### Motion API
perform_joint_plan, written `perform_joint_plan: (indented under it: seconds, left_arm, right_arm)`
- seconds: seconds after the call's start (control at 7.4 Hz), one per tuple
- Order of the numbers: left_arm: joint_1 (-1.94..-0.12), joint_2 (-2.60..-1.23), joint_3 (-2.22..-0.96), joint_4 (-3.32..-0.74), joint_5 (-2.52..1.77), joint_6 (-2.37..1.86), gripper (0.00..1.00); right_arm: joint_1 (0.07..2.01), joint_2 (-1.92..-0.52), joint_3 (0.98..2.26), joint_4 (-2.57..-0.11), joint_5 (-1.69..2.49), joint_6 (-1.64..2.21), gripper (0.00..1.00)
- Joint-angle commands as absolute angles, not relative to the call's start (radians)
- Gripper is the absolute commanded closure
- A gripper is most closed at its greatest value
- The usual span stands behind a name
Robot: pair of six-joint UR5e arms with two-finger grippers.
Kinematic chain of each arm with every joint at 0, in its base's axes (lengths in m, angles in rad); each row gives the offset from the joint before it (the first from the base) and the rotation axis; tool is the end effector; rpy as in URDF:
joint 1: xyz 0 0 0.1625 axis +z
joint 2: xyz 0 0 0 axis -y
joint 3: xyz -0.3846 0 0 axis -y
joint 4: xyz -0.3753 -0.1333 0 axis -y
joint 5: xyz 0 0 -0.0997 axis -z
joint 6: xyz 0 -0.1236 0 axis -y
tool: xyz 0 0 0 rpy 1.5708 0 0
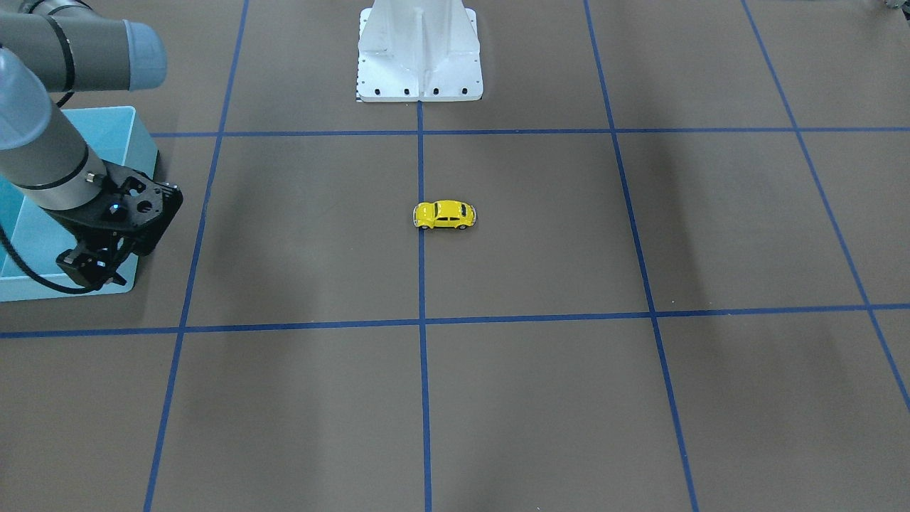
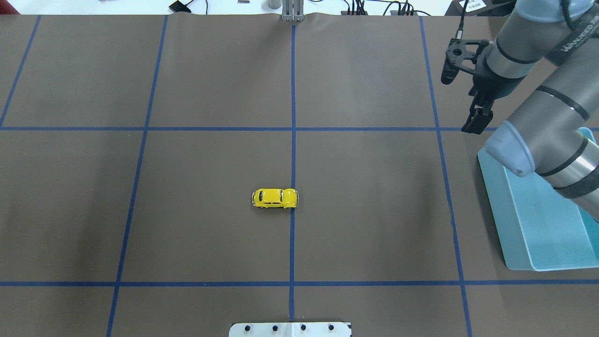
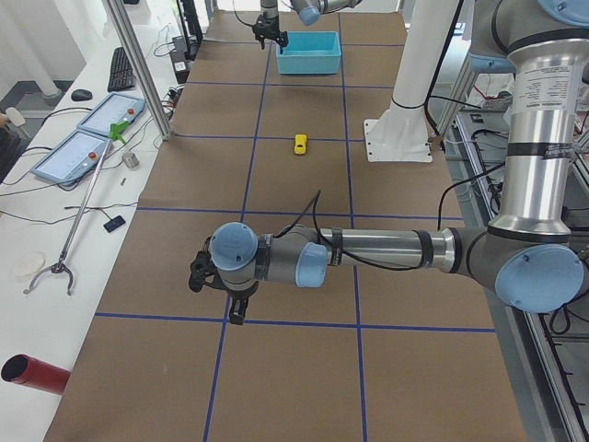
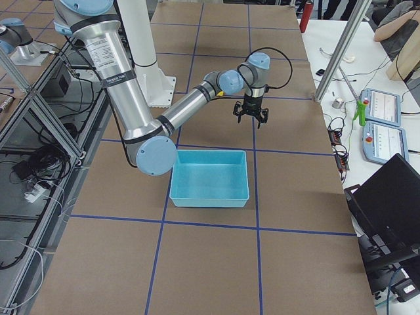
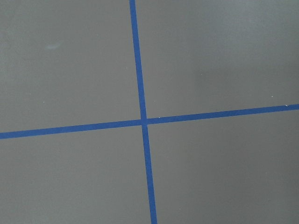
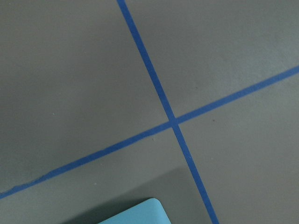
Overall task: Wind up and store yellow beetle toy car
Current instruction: 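Move the right gripper over the yellow car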
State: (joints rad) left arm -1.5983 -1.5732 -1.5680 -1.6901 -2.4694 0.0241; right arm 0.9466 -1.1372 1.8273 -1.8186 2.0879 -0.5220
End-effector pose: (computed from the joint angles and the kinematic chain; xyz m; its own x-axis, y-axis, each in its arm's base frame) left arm -0.0499 -0.4832 0.6118 0.6255 0.0996 -0.7738 0.0122 0.9905 0.1373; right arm -0.2845 -0.5186 0.3270 0.2408 -0.9549 0.1739 0.7479 0.2968 0.5938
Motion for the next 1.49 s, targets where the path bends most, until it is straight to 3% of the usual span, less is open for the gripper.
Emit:
perform_joint_plan:
  seconds: [0.0, 0.27, 1.35]
  left_arm:
    - [-1.598, -1.551, -1.624, -1.694, -2.439, 0.031, 0.01]
    - [-1.601, -1.481, -1.696, -1.686, -2.407, 0.014, 0.01]
    - [-1.597, -1.494, -1.690, -1.675, -2.407, 0.011, 0.01]
  right_arm:
    - [0.910, -1.112, 1.868, -1.819, 2.077, -0.561, 0.00]
    - [0.900, -1.060, 1.920, -1.818, 1.987, -0.676, 0.00]
    - [0.818, -1.045, 1.936, -1.802, 1.980, -0.565, 0.00]
